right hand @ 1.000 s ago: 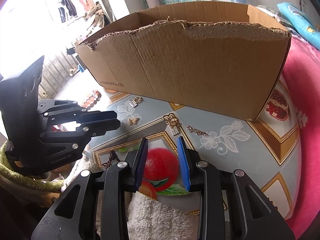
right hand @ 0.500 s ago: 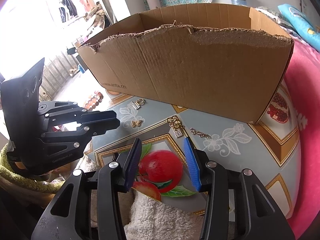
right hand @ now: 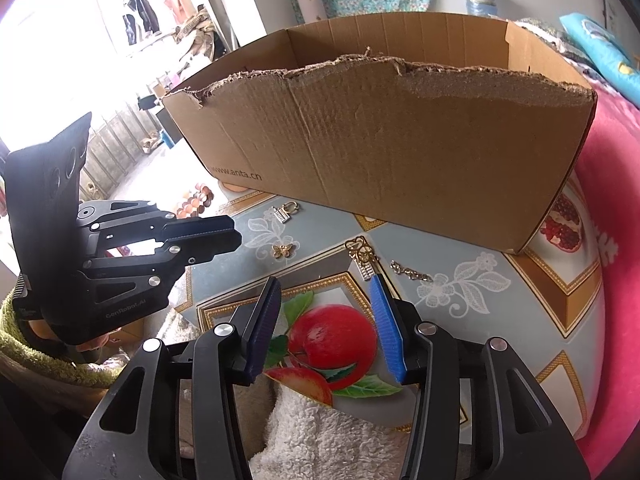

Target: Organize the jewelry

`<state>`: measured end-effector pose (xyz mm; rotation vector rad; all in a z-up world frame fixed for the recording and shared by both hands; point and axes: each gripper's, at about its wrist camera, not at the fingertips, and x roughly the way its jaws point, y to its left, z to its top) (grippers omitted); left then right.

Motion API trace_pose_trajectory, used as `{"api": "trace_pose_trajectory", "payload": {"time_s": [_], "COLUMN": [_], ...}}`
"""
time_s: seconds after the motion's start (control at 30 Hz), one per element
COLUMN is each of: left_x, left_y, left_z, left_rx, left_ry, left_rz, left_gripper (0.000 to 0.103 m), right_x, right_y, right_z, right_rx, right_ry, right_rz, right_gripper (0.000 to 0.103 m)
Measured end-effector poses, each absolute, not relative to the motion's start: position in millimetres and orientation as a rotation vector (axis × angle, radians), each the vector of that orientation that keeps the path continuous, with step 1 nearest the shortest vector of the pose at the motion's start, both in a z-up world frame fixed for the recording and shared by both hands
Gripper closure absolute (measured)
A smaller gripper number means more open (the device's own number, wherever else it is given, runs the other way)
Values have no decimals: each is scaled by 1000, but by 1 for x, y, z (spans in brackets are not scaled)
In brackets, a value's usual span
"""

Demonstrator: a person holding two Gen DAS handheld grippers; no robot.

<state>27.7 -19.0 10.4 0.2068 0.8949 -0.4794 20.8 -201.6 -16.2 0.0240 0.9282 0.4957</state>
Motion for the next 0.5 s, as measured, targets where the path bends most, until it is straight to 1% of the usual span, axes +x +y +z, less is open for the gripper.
{"api": "trace_pose_trajectory", "payload": {"time_s": [0.23,0.5], "left_x": [28,27], "left_y": [-8,-1], "left_z": [19,21], "left_rx": [180,156], "left_ry": [882,878], "left_rz": [-440,-433], "left_gripper": [91,91], "right_x": [32,43], "right_y": [-185,-155], "right_z": [-19,-27], "right_rx": [27,-42], "right_ry": [909,897], "right_rz": [527,537], "right_gripper": [59,66]}}
